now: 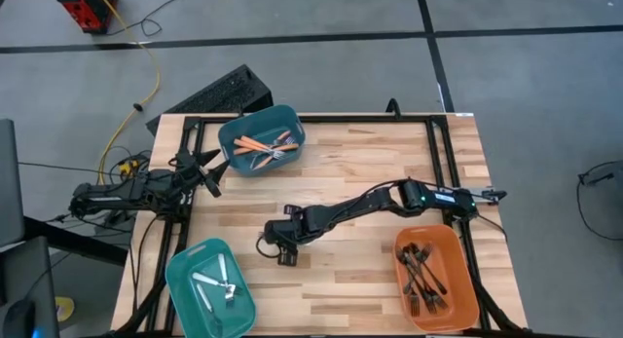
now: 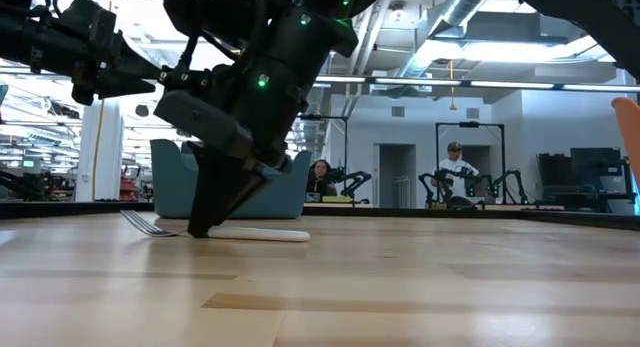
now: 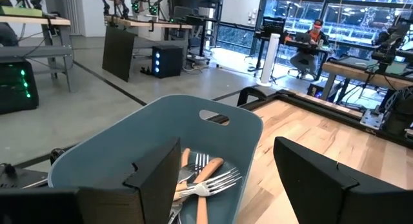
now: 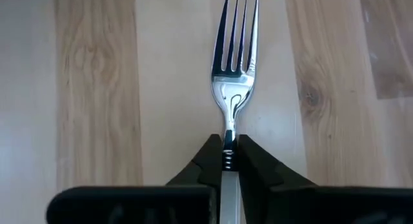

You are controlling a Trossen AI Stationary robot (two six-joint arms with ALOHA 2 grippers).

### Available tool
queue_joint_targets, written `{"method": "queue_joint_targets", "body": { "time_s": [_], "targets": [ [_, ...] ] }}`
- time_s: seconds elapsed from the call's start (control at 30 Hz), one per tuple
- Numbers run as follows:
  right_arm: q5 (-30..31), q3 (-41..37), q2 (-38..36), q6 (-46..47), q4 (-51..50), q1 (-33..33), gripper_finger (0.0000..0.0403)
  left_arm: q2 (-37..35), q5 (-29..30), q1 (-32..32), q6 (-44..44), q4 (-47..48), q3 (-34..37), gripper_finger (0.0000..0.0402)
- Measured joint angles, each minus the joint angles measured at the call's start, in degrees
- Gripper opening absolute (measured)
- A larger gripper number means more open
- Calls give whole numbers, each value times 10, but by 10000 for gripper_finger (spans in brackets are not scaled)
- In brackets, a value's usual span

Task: Sort silverware by color (type)
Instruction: Put the white fork into the green bin

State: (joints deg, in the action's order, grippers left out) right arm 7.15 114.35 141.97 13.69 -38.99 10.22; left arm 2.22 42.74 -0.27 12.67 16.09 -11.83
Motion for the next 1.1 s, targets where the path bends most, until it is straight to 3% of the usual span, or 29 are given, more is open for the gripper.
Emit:
{"method": "queue_joint_targets", "body": {
  "time_s": [0.43,0.7,0.97,1.1],
  "targets": [
    [38,-6,-38,0,2,5,48,0,0,0,0,0,0,235],
    [57,-5,-52,0,58,10,48,0,0,0,0,0,0,235],
    [159,73,-52,-67,99,44,48,0,1,0,0,0,0,235],
    [183,104,-52,-118,143,62,48,0,1,0,1,0,0,235]
  ]
}}
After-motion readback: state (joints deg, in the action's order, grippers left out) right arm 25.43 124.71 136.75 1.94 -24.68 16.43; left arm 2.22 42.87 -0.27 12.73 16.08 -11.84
